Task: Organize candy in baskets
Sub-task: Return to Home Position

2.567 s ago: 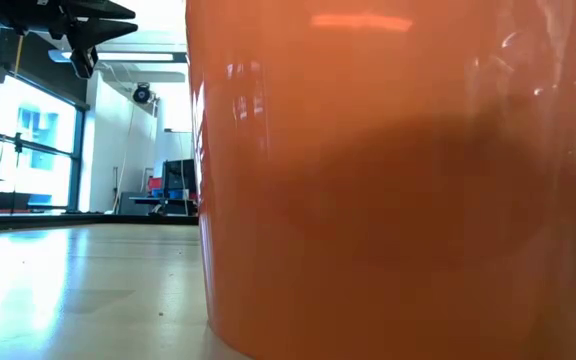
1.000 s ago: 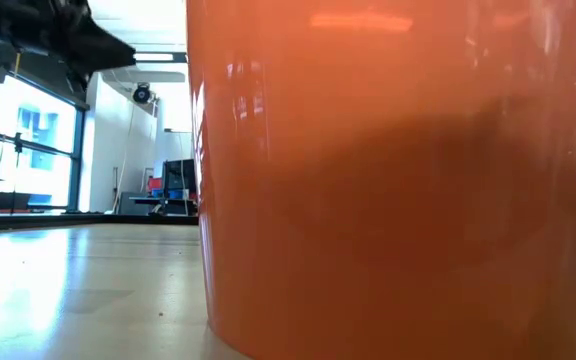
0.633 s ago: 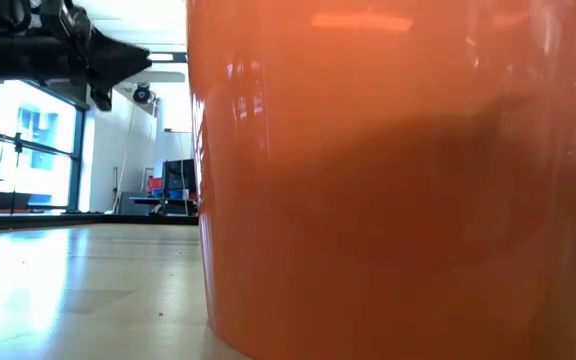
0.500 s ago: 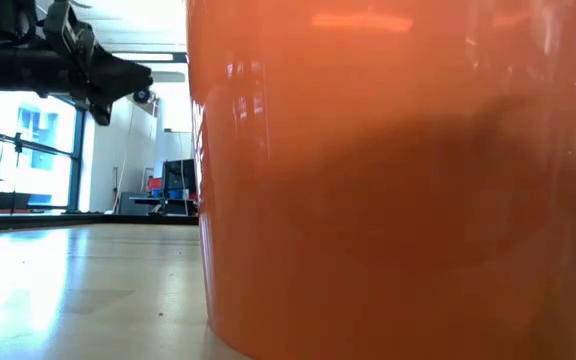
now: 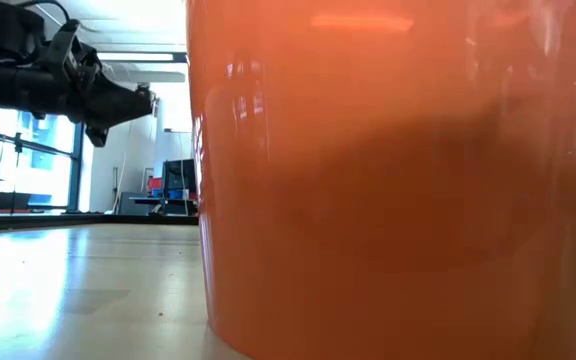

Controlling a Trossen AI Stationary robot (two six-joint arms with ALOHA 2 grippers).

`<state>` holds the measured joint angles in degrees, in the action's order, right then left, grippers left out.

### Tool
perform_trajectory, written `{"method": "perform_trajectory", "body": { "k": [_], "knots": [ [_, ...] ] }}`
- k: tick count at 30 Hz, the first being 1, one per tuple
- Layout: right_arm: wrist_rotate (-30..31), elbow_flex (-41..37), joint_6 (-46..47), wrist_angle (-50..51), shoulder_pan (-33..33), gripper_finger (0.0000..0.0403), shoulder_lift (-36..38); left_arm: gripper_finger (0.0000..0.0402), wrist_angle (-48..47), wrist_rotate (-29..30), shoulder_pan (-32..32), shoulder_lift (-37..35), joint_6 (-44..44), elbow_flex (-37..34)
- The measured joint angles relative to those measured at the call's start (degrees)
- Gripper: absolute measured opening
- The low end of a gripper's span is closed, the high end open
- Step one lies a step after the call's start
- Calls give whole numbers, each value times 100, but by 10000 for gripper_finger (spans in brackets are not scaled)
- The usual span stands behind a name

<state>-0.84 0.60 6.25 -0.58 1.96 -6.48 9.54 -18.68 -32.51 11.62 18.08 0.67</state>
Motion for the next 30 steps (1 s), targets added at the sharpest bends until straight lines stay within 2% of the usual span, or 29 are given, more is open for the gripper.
{"method": "perform_trajectory", "body": {
  "k": [17,21,28,30],
  "knots": [
    [0,2,125,9,0,154,0,64,-137,9,2,-28,-19,0],
    [0,2,123,9,0,154,42,64,-231,37,11,-265,-20,1],
    [0,2,123,2,0,154,518,64,-402,50,-47,-1164,-24,5],
    [-1,2,122,-7,0,154,644,64,-290,52,-96,-1145,-17,9]
  ]
}}
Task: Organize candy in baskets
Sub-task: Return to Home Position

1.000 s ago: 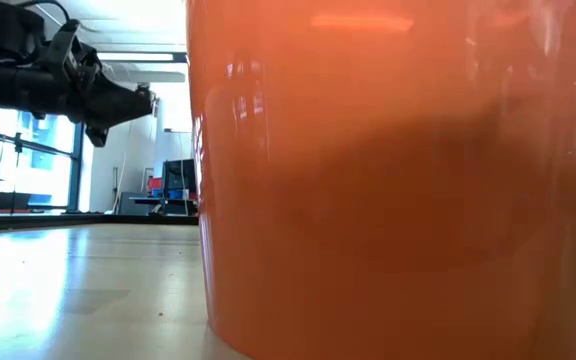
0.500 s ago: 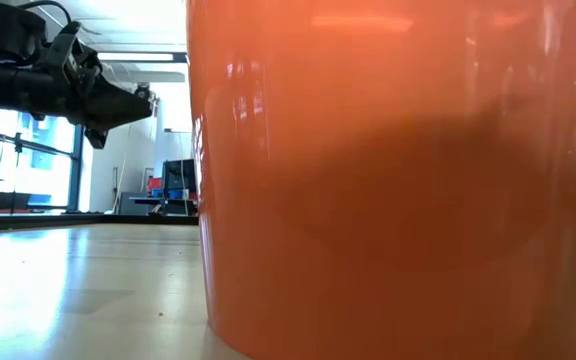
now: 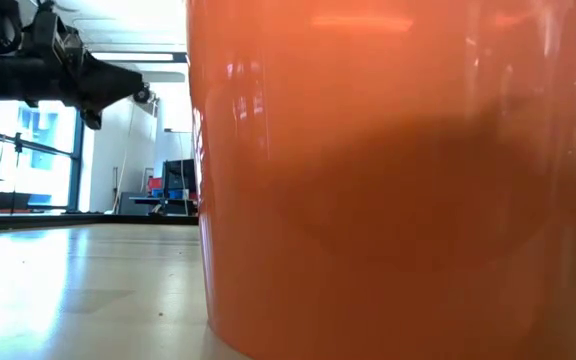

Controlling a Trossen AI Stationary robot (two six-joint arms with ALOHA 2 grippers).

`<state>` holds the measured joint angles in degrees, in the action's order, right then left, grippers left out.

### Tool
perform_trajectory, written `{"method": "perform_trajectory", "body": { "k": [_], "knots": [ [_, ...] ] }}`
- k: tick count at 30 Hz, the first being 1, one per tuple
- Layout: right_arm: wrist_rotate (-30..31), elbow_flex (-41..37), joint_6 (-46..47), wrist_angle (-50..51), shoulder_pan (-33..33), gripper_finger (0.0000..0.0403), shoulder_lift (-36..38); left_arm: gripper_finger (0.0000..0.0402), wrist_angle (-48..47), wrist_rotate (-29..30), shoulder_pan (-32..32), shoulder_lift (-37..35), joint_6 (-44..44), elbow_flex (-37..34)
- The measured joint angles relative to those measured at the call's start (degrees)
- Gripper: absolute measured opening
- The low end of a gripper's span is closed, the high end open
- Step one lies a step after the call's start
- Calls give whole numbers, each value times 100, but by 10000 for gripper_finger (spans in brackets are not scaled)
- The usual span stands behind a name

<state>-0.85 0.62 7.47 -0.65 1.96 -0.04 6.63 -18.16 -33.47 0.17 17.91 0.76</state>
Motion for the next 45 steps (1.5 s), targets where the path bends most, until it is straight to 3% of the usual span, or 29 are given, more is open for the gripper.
{"method": "perform_trajectory", "body": {
  "k": [45],
  "knots": [
    [1,-11,1,-52,-4,154,-34,64,47,37,286,17,-4,-3]
  ]
}}
